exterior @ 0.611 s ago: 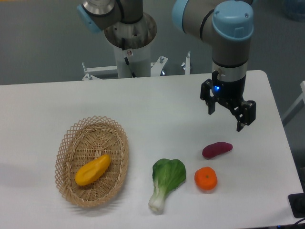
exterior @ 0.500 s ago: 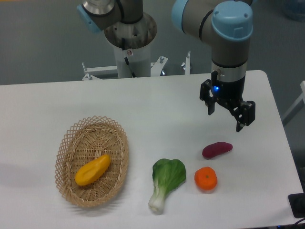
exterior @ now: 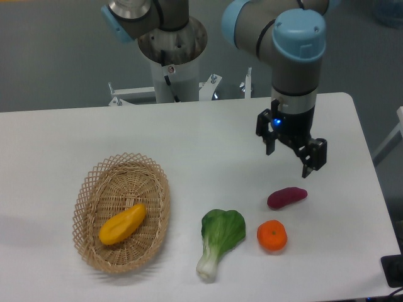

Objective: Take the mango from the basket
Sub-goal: 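Move the open gripper over the basket and lower toward the yellow mango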

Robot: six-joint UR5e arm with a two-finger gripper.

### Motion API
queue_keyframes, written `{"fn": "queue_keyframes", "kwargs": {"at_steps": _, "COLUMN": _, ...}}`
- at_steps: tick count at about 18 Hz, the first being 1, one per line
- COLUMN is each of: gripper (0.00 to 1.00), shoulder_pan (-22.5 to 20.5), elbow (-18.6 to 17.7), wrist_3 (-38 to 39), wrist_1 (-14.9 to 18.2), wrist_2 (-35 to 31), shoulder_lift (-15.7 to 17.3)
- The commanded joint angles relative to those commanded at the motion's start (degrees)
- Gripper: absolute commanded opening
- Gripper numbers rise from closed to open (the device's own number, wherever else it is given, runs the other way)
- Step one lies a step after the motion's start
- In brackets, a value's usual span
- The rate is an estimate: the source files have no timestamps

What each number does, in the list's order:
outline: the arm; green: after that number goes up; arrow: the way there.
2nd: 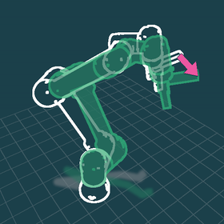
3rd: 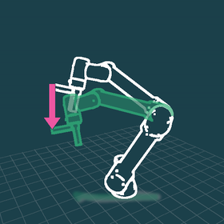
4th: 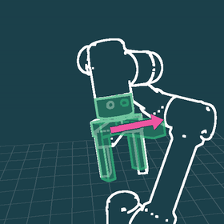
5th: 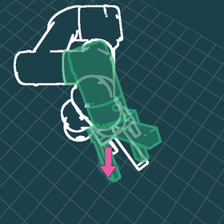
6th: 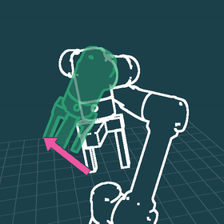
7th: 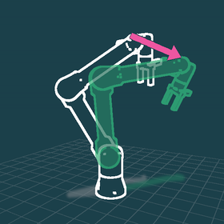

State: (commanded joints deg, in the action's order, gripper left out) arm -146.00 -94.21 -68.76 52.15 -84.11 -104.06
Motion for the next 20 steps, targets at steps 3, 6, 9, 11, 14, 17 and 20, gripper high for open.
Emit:
{"fn": "queue_keyframes", "kwargs": {"at_steps": 3, "gripper": 1.0, "shoulder_pan": 4.7, "elbow": -0.9, "wrist_3": 9.0, "wrist_1": -1.8, "wrist_2": 0.0, "shoulder_lift": -1.3}}
{"fn": "queue_keyframes", "kwargs": {"at_steps": 6, "gripper": 1.0, "shoulder_pan": 10.2, "elbow": -0.6, "wrist_3": 18.0, "wrist_1": -2.1, "wrist_2": -0.2, "shoulder_lift": -3.5}}
{"fn": "queue_keyframes", "kwargs": {"at_steps": 9, "gripper": 1.0, "shoulder_pan": 14.8, "elbow": -0.7, "wrist_3": 23.9, "wrist_1": -2.1, "wrist_2": -0.1, "shoulder_lift": -5.1}}
{"fn": "queue_keyframes", "kwargs": {"at_steps": 11, "gripper": 1.0, "shoulder_pan": 17.9, "elbow": -0.5, "wrist_3": 25.0, "wrist_1": -2.0, "wrist_2": 0.0, "shoulder_lift": -6.2}}
{"fn": "queue_keyframes", "kwargs": {"at_steps": 14, "gripper": 1.0, "shoulder_pan": 21.3, "elbow": -0.5, "wrist_3": 25.6, "wrist_1": -2.1, "wrist_2": -0.1, "shoulder_lift": -8.3}}
{"fn": "queue_keyframes", "kwargs": {"at_steps": 17, "gripper": 1.0, "shoulder_pan": 23.7, "elbow": 0.2, "wrist_3": 24.9, "wrist_1": -2.4, "wrist_2": 0.0, "shoulder_lift": -10.5}}
{"fn": "queue_keyframes", "kwargs": {"at_steps": 20, "gripper": 1.0, "shoulder_pan": 25.4, "elbow": 0.3, "wrist_3": 24.9, "wrist_1": -2.8, "wrist_2": -0.1, "shoulder_lift": -12.1}}
